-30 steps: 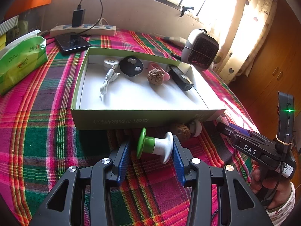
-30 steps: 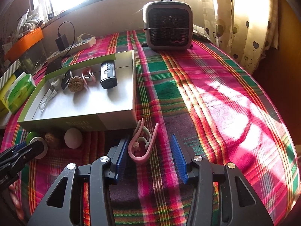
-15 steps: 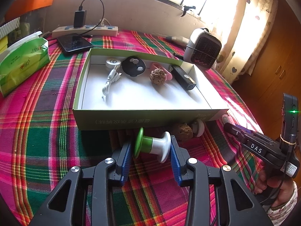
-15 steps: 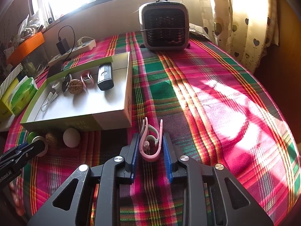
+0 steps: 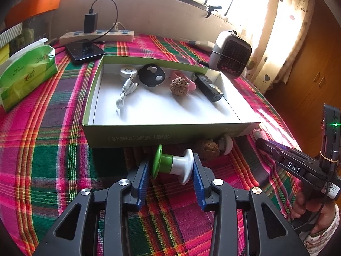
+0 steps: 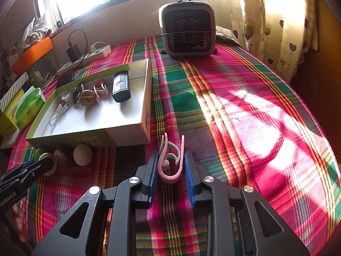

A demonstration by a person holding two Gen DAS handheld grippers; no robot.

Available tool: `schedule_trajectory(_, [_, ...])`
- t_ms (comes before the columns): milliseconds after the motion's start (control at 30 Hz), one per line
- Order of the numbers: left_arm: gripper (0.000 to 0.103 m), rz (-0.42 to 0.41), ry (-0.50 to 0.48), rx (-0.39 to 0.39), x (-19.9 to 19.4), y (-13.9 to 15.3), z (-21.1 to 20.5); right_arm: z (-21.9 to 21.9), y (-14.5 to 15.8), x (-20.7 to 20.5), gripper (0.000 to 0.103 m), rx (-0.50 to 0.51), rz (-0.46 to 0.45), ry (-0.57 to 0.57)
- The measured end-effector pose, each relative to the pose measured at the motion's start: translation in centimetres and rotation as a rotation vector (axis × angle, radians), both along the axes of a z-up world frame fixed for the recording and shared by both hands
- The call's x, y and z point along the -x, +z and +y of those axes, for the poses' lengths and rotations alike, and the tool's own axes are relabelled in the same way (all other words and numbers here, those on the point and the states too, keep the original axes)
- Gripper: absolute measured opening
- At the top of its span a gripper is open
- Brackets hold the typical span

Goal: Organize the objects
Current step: 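Lift the green spool with the left tool while the right tool lifts the pink clip over the box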

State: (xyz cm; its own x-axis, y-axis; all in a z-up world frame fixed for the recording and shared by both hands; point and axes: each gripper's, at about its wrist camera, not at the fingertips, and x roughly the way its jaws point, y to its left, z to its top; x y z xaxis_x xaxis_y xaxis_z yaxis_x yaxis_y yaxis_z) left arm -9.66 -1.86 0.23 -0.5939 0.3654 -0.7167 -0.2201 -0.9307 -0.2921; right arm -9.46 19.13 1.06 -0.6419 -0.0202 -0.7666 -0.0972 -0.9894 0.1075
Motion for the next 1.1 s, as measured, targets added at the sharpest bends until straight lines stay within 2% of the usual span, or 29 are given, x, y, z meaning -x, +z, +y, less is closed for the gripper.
schedule_trajectory(633, [0.034, 0.011, 0.009, 0.052, -0.6, 0.7, 0.2, -0.2, 0.6, -0.6, 0.025, 0.025, 0.032, 0.051])
schedule_trajectory(1100, [0.034, 0.071, 0.013, 0.055, -0.6, 3.6, 0.2, -1.3, 3.4, -1.0, 0.025, 0.025, 0.096, 0.099])
